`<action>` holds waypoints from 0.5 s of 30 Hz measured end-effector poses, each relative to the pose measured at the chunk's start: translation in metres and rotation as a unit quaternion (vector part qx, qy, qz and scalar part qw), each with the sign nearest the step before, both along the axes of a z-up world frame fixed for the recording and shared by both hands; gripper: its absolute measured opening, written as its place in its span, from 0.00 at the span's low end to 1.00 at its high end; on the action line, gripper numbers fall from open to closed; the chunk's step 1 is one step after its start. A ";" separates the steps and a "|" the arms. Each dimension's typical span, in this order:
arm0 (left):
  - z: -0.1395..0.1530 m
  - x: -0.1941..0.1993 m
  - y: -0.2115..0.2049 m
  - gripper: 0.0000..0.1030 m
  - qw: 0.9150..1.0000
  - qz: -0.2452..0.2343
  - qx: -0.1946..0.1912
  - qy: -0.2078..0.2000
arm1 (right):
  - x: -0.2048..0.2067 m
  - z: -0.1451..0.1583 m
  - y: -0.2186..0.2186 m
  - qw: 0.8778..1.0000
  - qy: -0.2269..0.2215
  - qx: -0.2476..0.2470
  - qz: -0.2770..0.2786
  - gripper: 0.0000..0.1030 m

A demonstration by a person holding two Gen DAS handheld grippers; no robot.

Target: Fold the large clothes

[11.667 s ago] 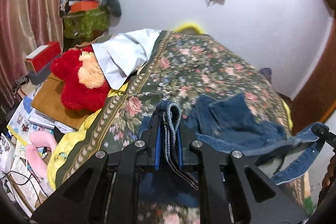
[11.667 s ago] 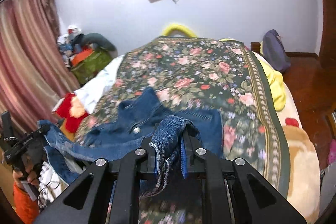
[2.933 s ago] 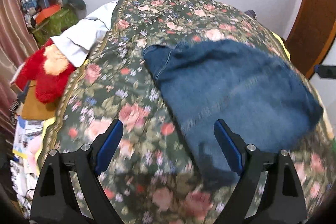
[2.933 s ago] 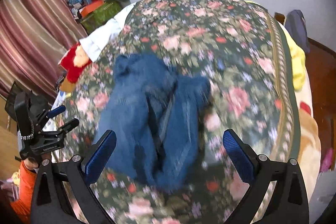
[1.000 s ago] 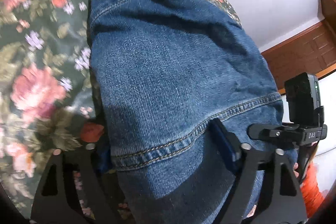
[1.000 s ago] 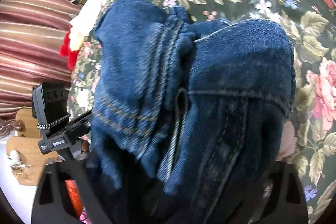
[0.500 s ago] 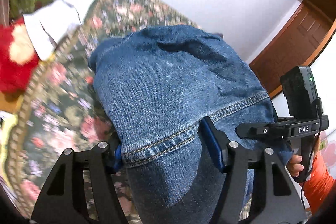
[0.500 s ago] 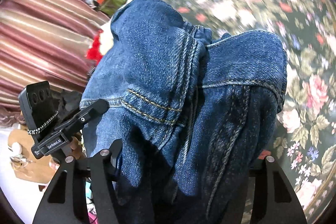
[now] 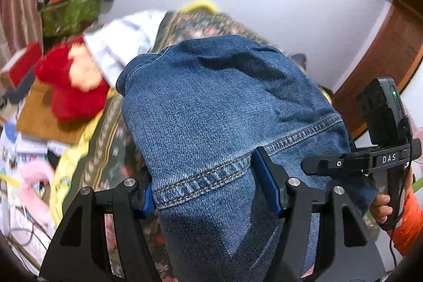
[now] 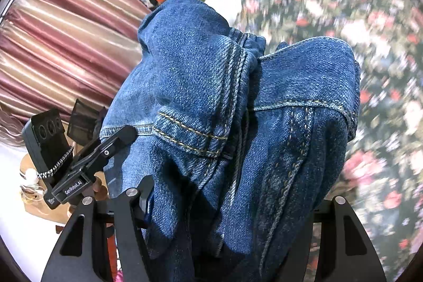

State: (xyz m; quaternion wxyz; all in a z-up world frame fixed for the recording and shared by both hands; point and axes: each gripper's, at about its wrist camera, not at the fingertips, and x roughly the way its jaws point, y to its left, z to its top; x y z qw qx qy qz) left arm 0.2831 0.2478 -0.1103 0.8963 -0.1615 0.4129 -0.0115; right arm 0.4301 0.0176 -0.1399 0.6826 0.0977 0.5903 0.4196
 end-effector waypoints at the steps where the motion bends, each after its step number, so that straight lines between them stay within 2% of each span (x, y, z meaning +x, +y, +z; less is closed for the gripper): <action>1: -0.014 -0.001 0.003 0.62 1.000 0.004 -0.007 0.011 | -0.002 -0.012 0.003 1.000 0.007 -0.007 0.006 0.61; 5: -0.067 -0.004 0.010 0.62 0.998 0.018 -0.023 0.054 | -0.006 -0.063 0.021 0.998 0.024 -0.045 0.029 0.61; 9: -0.117 -0.002 0.001 0.62 0.995 0.020 -0.005 0.093 | -0.001 -0.111 0.033 0.994 0.023 -0.089 0.051 0.61; 11: -0.125 -0.006 -0.008 0.64 0.996 0.016 0.029 0.077 | -0.002 -0.132 0.036 0.991 0.016 -0.122 0.058 0.61; 13: -0.121 -0.011 -0.018 0.65 0.996 0.010 0.065 0.066 | -0.001 -0.136 0.033 0.992 0.012 -0.114 0.057 0.62; 15: -0.119 -0.013 -0.023 0.66 0.994 0.009 0.084 0.069 | 0.002 -0.134 0.028 0.992 0.023 -0.114 0.054 0.62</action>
